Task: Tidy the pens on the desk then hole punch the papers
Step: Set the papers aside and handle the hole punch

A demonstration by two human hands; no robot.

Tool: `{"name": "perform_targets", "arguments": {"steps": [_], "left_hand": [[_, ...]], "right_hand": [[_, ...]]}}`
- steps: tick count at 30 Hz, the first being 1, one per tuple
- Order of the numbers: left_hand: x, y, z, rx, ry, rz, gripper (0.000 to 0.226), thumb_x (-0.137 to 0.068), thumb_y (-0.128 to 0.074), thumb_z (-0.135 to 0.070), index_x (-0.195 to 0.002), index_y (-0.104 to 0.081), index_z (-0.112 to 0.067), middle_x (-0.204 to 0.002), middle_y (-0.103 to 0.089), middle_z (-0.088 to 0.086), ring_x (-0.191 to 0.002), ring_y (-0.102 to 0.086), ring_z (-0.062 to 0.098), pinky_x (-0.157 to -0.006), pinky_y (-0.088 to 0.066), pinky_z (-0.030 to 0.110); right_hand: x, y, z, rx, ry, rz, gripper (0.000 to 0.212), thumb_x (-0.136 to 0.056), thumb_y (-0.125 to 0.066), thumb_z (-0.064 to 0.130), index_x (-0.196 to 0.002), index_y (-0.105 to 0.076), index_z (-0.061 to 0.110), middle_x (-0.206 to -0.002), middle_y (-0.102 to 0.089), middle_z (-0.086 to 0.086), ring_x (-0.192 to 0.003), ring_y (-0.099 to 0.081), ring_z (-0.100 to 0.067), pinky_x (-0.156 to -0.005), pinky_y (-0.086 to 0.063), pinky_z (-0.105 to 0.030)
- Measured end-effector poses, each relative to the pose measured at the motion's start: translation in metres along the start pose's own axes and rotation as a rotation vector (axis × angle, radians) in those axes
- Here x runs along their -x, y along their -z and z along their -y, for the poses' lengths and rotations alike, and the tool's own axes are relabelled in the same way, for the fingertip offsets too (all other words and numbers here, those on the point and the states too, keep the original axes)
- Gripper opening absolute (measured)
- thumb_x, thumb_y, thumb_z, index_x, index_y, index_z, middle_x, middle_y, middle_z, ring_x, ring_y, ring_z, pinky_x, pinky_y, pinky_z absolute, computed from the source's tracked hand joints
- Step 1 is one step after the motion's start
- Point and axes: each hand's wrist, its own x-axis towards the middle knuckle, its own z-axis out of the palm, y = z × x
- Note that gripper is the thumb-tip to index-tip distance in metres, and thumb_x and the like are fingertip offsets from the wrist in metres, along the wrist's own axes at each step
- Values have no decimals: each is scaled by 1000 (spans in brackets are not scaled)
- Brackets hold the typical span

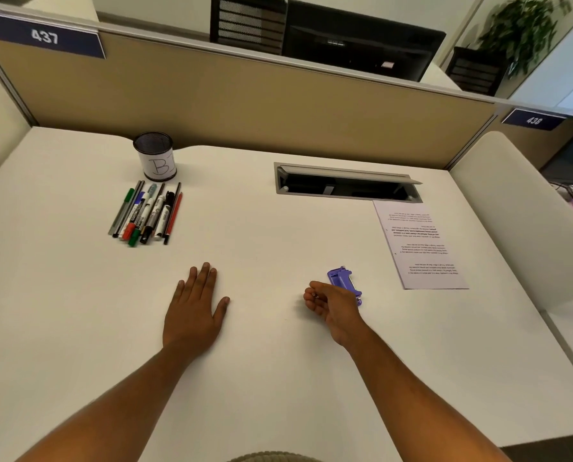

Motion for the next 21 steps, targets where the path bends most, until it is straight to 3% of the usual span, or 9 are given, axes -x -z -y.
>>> {"name": "perform_targets", "arguments": {"steps": [3, 6, 12, 21], "left_hand": [[-1, 0, 2, -4, -1, 9, 73, -97, -17, -58, -159, -9, -21, -167, -2, -6, -154, 2, 14, -126, -7, 36], [-3, 0, 4, 23, -10, 24, 75, -95, -16, -61, -159, -10, -21, -167, -2, -6, -154, 3, 13, -126, -5, 35], [-5, 10, 29, 56, 32, -15, 76, -95, -18, -60, -158, -17, -17, -167, -9, -4, -154, -3, 14, -125, -9, 36], [-3, 35, 95, -16, 181, -76, 72, -100, -25, -54, -157, -21, -10, -167, -12, 3, -154, -7, 19, -125, -14, 39]], "right_hand": [[1, -4, 2, -17, -70, 24, 22, -95, -52, 1, -104, -71, -5, -85, -77, -14, -79, -74, -25, -83, -61, -37], [2, -11, 8, -9, -95, 52, 28, -92, -45, -4, -105, -70, -3, -96, -77, -15, -87, -74, -28, -85, -60, -37], [-1, -35, 14, 2, -103, 90, 22, -99, -51, 0, -104, -72, -3, -98, -79, -17, -88, -78, -27, -76, -63, -32], [-10, -88, 24, 7, -77, 148, 17, -91, -57, -13, -97, -73, -13, -94, -77, -28, -87, -78, -36, -67, -64, -29]]}}
